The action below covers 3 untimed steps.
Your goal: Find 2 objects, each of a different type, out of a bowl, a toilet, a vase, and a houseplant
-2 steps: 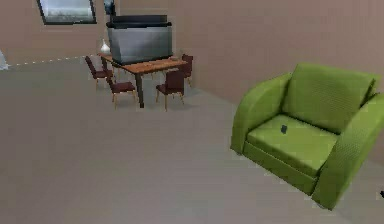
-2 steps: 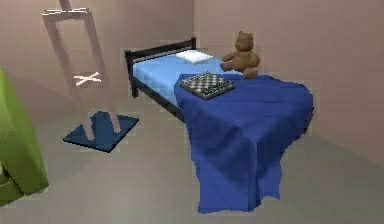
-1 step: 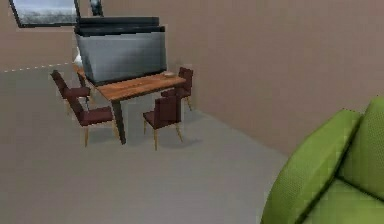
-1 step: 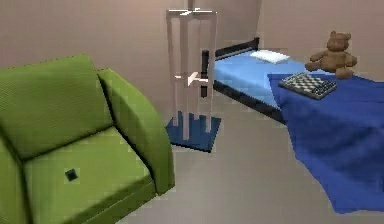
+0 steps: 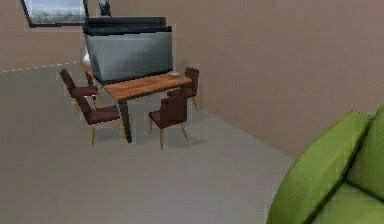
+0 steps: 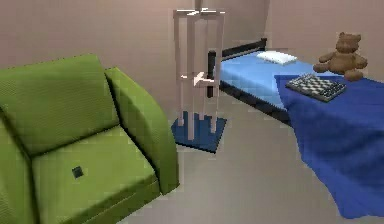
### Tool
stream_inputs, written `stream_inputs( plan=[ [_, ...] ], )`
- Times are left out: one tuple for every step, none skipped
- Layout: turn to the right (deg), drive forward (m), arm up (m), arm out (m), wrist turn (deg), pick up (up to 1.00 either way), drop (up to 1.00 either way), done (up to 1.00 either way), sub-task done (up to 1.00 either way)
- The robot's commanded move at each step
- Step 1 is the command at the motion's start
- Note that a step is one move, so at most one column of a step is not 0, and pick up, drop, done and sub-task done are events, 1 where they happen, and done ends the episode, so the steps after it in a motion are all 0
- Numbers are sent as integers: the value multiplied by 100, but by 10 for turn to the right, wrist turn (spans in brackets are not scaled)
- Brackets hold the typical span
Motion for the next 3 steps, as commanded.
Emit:
stream_inputs(
  plan=[
    [-90,0,0,0,0,0,0,0,0],
    [0,60,0,0,0,0,0,0,0],
    [30,0,0,0,0,0,0,0,0]
  ],
)
